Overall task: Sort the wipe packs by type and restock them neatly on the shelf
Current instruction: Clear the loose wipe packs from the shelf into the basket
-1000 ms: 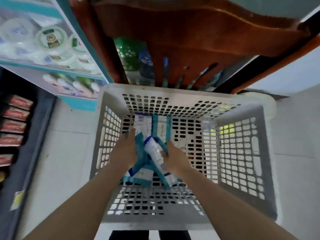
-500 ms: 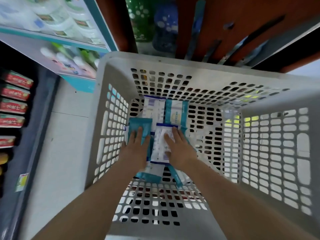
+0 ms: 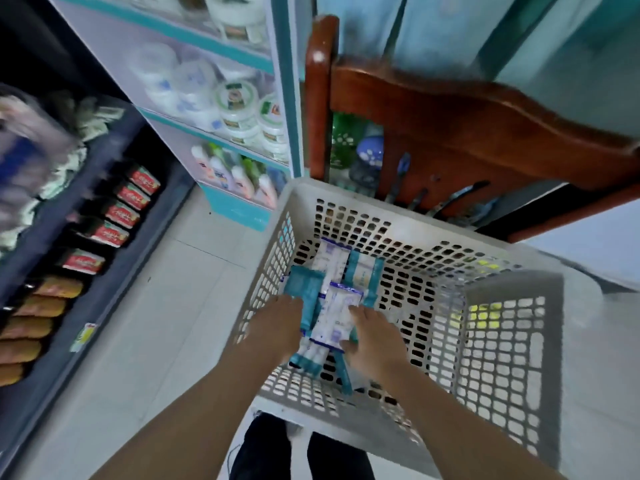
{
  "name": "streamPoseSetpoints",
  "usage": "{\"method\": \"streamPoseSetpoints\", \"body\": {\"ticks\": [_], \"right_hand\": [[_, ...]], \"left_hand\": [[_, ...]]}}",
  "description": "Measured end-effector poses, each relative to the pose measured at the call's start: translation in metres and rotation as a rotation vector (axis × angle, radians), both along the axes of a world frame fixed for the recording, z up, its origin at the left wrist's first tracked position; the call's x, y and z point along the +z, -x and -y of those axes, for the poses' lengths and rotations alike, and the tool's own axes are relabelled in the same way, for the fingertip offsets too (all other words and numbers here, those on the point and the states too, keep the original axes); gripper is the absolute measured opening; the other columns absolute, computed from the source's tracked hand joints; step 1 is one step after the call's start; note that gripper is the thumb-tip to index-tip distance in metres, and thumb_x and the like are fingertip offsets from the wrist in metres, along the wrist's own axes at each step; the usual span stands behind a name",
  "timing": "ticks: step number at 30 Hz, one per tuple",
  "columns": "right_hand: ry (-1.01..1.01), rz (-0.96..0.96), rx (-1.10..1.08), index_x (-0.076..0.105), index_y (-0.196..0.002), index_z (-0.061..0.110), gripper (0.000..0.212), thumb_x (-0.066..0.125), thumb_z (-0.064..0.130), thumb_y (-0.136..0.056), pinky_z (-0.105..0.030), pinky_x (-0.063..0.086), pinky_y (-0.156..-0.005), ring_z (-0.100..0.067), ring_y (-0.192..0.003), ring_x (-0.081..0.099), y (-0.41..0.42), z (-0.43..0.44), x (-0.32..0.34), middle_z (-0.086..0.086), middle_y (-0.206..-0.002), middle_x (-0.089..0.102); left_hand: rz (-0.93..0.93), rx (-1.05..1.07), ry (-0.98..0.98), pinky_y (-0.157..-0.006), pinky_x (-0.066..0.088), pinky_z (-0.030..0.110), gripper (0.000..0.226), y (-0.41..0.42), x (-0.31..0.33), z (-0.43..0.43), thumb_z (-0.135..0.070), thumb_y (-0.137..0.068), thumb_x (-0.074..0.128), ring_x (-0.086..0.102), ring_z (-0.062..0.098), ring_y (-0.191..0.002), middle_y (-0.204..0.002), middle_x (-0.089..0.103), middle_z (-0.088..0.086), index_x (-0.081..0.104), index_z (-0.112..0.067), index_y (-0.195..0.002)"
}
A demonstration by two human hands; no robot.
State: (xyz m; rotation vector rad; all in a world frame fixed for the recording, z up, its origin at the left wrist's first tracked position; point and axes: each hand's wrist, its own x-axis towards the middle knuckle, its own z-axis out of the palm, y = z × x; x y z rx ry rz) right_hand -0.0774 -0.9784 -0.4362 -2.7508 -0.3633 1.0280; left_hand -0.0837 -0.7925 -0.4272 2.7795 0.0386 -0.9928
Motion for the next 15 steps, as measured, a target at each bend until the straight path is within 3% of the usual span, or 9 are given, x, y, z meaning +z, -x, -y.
{"method": "streamPoseSetpoints", "body": {"ticks": [3, 9, 15], "right_hand": [[-0.005, 0.093, 0.097, 0.021, -0.150, 0.019, 0.066, 0.048, 0.044, -0.096, -0.038, 0.036, -0.108, -0.023, -0.135, 0.035, -0.005, -0.001, 0.038, -0.003, -0.147, 0.035], [-0.061, 0.294, 0.279, 0.038, -0.140, 0.017, 0.053, 0.049, 0.044, -0.095, -0.037, 0.040, -0.104, -0.022, -0.126, 0.044, -0.023, -0.028, 0.123, -0.002, -0.134, 0.049], [-0.166, 0.459, 0.453, 0.044, -0.136, 0.020, 0.049, 0.054, 0.040, -0.093, -0.036, 0.041, -0.099, -0.023, -0.123, 0.045, -0.022, -0.081, 0.208, -0.003, -0.132, 0.051]], "left_hand": [[0.106, 0.053, -0.028, -0.086, 0.047, 0.034, 0.042, 0.005, 0.047, 0.000, -0.016, -0.090, 0.058, 0.047, 0.022, -0.118, -0.128, 0.047, 0.002, 0.043, -0.019, -0.129], [0.186, 0.169, -0.183, -0.088, 0.048, 0.036, 0.050, 0.019, 0.141, -0.019, -0.012, -0.086, 0.060, 0.048, 0.026, -0.117, -0.125, 0.047, 0.005, 0.041, -0.019, -0.132], [0.360, 0.346, -0.293, -0.079, 0.046, 0.033, 0.027, 0.060, 0.231, -0.068, -0.024, -0.092, 0.058, 0.052, 0.025, -0.109, -0.116, 0.051, 0.004, 0.050, -0.016, -0.118]]}}
